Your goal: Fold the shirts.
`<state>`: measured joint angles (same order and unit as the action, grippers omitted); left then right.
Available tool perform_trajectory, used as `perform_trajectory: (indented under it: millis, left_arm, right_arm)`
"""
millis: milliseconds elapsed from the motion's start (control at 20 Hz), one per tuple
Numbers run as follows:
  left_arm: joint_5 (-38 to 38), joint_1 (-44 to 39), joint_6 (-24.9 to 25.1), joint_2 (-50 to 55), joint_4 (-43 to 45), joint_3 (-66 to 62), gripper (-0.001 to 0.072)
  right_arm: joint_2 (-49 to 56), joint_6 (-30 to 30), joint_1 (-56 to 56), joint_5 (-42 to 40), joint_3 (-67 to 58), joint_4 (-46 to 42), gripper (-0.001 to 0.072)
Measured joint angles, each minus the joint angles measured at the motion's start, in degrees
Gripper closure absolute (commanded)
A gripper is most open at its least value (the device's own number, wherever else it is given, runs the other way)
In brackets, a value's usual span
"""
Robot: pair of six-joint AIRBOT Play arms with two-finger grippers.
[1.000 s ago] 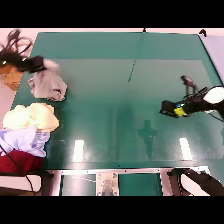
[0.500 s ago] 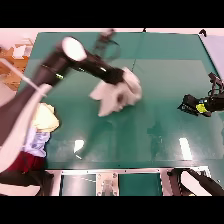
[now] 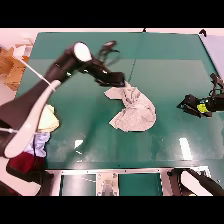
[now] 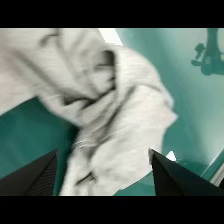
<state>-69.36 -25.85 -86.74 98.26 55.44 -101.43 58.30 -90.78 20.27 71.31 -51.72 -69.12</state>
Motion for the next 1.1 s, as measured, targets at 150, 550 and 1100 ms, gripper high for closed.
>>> perform_trajectory:
  millis: [150,550,1100]
  left_arm:
    - [-0.3,6.5,-0.7,0.4,0.5,4.0,0.0075]
    - [14.8,8.6,4.6,8.9,-12.0,13.8,0.0076]
    - [22.9,5.2,7.5,14.8,-20.7,12.4,0.0687]
  right_arm:
    - [3.1,1.1,-1.2,-0.3,0.7,3.2,0.0261]
    - [12.5,4.3,-9.9,-8.0,3.3,10.1,0.0177]
    - [20.6,13.1,-15.0,-13.3,0.4,20.4,0.0699]
